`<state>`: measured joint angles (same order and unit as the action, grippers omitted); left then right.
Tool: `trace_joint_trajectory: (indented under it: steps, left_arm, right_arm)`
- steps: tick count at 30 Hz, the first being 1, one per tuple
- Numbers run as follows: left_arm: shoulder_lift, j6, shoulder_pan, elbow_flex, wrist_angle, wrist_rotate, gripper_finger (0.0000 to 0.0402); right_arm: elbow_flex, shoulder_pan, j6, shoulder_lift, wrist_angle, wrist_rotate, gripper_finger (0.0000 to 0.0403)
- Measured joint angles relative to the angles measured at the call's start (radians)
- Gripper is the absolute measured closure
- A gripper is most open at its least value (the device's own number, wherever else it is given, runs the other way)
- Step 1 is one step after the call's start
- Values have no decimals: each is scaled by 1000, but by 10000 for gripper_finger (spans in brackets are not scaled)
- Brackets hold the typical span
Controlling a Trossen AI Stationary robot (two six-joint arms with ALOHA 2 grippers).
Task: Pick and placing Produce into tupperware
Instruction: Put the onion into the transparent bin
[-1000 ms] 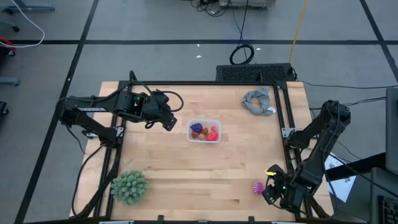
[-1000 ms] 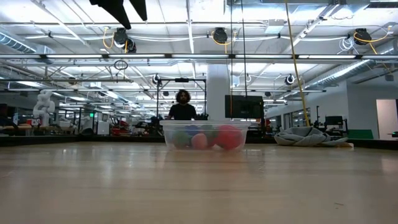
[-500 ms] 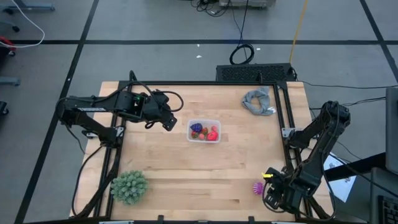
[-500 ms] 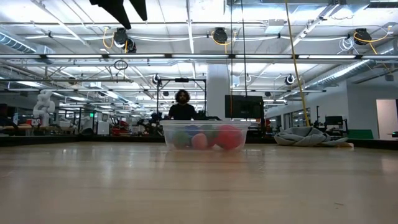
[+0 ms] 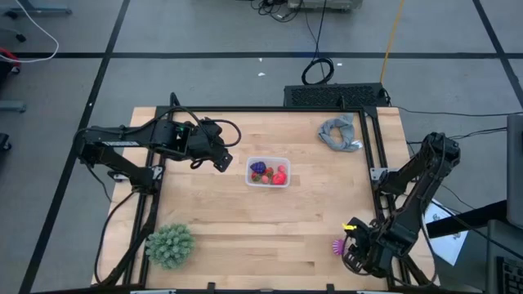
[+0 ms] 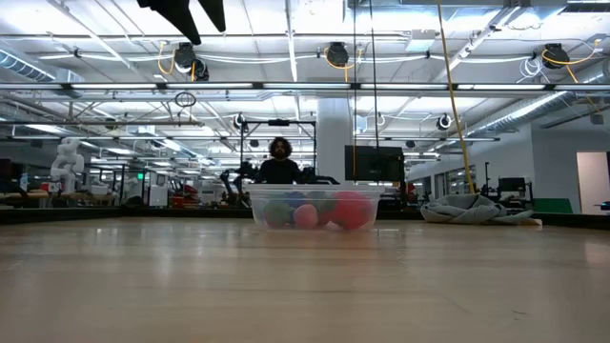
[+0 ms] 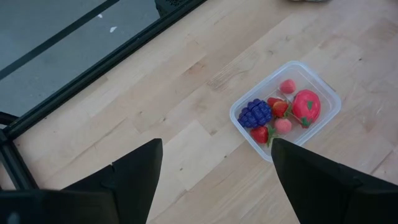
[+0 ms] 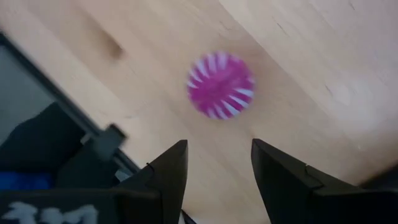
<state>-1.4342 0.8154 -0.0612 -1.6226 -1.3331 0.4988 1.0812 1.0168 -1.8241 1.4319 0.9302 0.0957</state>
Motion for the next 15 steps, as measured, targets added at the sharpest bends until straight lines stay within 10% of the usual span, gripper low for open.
trace_joint_trajectory:
  steps: [8,15]
  left_arm:
    - [0,-10,0,0,0,1,94]
    - [0,-17,0,0,1,2,94]
  right_arm:
    - [-163,-36,-15,-1,-181,-248,177]
    - [-298,-49,-20,-50,-483,-222,145]
